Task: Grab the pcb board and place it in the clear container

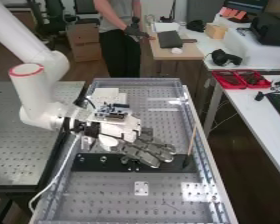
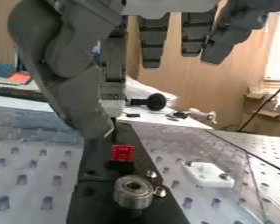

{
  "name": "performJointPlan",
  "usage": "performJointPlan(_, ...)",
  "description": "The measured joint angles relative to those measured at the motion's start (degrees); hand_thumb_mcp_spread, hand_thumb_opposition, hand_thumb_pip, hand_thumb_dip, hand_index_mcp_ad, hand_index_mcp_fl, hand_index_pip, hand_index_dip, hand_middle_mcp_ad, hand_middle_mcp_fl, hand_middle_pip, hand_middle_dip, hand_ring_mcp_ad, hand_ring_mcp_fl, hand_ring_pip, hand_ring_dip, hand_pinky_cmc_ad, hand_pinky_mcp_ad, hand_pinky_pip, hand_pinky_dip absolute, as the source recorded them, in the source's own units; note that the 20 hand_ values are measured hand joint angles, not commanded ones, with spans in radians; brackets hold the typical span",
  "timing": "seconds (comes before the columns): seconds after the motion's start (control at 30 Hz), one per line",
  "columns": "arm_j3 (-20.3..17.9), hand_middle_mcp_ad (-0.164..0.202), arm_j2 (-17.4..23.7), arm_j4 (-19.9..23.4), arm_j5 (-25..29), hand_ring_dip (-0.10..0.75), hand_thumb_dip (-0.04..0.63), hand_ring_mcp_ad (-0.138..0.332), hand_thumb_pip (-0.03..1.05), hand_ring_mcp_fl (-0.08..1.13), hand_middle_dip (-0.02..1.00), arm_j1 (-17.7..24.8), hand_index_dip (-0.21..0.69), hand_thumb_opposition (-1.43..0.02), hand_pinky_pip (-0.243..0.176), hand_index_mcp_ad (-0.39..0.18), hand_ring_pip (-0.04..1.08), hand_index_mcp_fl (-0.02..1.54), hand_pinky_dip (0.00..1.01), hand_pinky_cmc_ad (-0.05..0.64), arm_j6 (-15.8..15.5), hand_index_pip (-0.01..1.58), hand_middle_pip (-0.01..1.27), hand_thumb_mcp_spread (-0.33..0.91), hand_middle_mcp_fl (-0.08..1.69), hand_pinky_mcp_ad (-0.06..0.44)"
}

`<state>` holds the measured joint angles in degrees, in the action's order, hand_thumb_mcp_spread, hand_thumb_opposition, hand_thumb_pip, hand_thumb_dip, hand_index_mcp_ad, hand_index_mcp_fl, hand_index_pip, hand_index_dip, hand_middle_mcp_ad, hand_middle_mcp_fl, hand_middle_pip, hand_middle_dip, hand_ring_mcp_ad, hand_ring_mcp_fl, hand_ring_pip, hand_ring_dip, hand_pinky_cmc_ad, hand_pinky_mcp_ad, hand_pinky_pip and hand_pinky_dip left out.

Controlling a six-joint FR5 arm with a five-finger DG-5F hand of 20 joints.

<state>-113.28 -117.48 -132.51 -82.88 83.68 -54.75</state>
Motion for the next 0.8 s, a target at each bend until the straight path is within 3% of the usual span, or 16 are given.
performJointPlan(0.17,1.5,0.059,-0.5,-1.7,-2.7,-0.016,0.269,0.195,0.80,0.00,0.16,-1.0,0.091,-0.87,-0.106,-0.134,0.06,0.00,0.32,0.241,-2.2,1.55,0.14,0.42,0.05,0.138)
performJointPlan(0.8,2.0,0.059,-1.2,-3.0,-5.3,-0.012,0.269,0.195,0.80,0.00,0.16,-2.6,0.075,-0.87,-0.106,-0.134,0.07,0.01,0.34,0.258,-3.7,1.55,0.14,0.42,0.06,0.140)
